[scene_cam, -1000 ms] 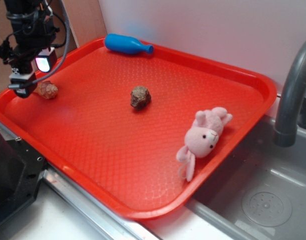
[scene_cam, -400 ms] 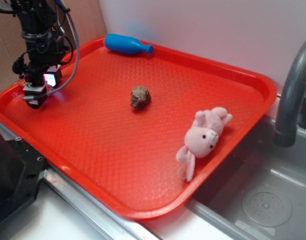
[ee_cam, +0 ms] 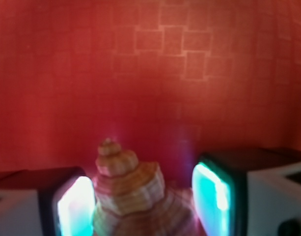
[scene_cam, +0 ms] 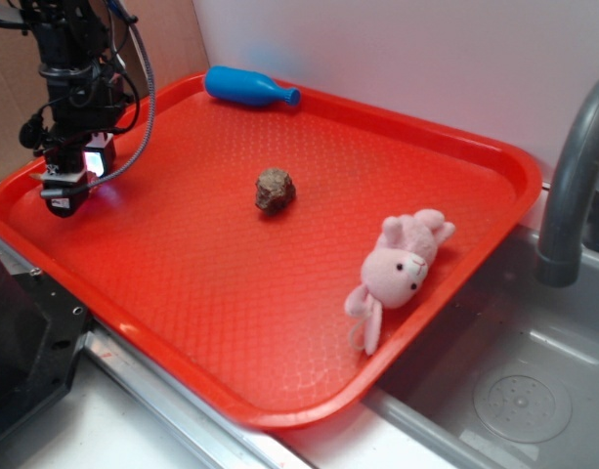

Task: Grab the shell.

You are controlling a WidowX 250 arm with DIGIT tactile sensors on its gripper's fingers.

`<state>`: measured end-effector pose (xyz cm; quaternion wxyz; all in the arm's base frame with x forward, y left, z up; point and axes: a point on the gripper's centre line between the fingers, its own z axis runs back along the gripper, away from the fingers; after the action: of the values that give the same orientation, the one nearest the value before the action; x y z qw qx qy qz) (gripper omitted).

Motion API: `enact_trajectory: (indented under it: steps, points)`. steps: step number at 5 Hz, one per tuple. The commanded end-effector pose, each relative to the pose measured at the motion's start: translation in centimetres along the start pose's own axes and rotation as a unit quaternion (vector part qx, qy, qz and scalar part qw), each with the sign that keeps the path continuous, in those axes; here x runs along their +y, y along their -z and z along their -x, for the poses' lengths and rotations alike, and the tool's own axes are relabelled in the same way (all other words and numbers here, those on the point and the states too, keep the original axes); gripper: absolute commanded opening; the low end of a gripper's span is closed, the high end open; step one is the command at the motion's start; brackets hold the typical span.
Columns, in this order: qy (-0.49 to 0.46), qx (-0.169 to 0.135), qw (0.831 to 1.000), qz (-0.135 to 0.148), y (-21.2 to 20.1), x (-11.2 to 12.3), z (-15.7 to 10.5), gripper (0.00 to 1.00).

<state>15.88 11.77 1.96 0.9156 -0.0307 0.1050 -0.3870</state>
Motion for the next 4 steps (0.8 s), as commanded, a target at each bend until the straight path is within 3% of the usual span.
enact_trajectory:
  steps: [1,2,3,4]
  points:
    - [-0.2,0.013,0.979,-0.05,-9.9,-1.8,-4.4,0.0]
    - [-0.284,-0.011,0.957,-0.064,-12.7,-1.8,-5.9,0.0]
    - [-0.34,-0.066,0.937,-0.051,-15.8,-2.3,-5.9,0.0]
    - [-0.45,-0.103,0.883,-0.088,-17.2,-3.2,-4.8,0.0]
